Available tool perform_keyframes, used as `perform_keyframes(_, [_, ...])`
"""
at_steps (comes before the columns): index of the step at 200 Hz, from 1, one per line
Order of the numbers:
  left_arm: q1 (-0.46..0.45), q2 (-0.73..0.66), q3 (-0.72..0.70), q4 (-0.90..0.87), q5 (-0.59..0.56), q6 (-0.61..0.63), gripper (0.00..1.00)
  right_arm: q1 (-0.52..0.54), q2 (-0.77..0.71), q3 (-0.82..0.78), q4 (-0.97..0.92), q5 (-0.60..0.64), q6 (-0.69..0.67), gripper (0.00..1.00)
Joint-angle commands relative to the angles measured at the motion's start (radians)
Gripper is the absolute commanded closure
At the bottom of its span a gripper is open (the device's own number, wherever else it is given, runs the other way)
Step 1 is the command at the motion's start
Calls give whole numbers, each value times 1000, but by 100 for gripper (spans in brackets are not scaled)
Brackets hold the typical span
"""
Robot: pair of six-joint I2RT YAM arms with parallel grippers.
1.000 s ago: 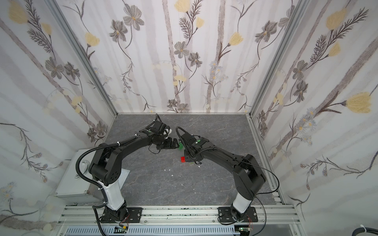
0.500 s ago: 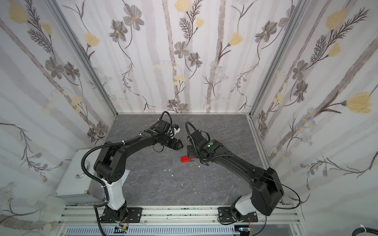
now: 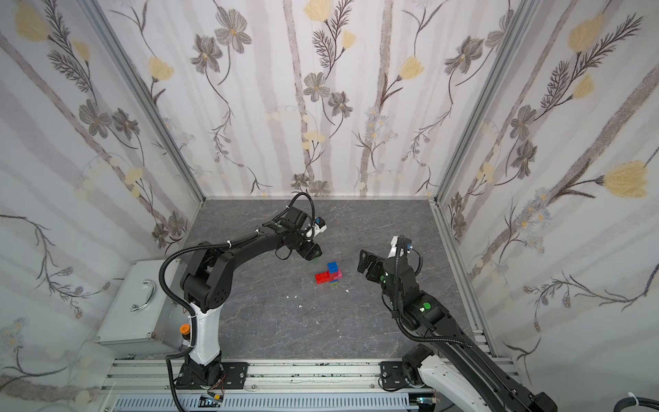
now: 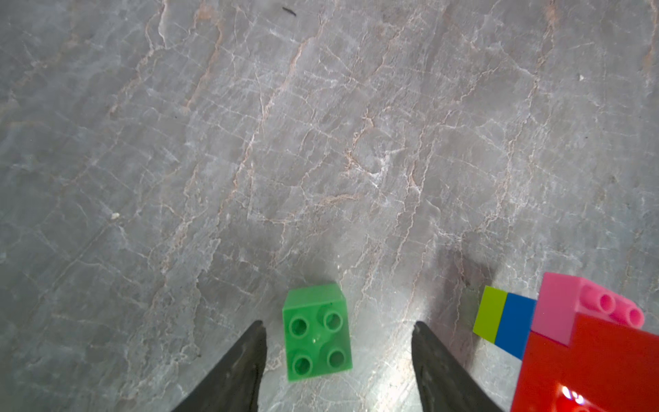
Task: Assemble the number 4 with lego
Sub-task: Pick up the lego brick from the center of the board.
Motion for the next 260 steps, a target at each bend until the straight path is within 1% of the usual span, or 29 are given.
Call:
perform_keyframes(1, [2, 26, 27, -65, -14, 47, 36, -10, -8, -15, 75, -31, -1, 0])
perform_keyframes(16, [2, 36, 34, -69, -7, 47, 38, -11, 0, -21, 77, -21, 4, 0])
perform_keyframes(41, [2, 38, 29, -69, -6, 49, 38, -16, 14, -21, 75, -18, 12, 0])
perform_keyframes(103, [2, 48, 1, -47, -20, 49, 43, -27, 47, -14, 81, -53, 7, 0])
perform_keyframes(136, [2, 48, -10, -21, -17, 39, 50, -30, 59, -14, 91, -73, 12, 0])
perform_keyframes(164, [2, 60, -8, -18, -27, 41, 58, -42, 72, -14, 103, -148, 10, 0])
perform_keyframes(188, [2, 61, -19, -5, -32, 37, 63, -49, 69, -20, 100, -181, -16, 0])
perform_keyframes(204, [1, 59, -24, 5, -27, 27, 62, -49, 70, -18, 100, -196, -41, 0])
perform_keyframes(217, [0, 62, -24, 14, -31, 16, 55, -51, 77, -17, 97, -204, -47, 0])
perform_keyframes(225, [0, 64, -23, 17, -31, 13, 53, -50, 83, -18, 96, -207, -48, 0])
perform_keyframes(239, [1, 67, -22, 25, -28, 10, 53, -51, 93, -17, 90, -217, -43, 0])
perform_keyframes(260, [0, 73, -17, 33, -21, 7, 55, -50, 103, -14, 91, -225, -33, 0])
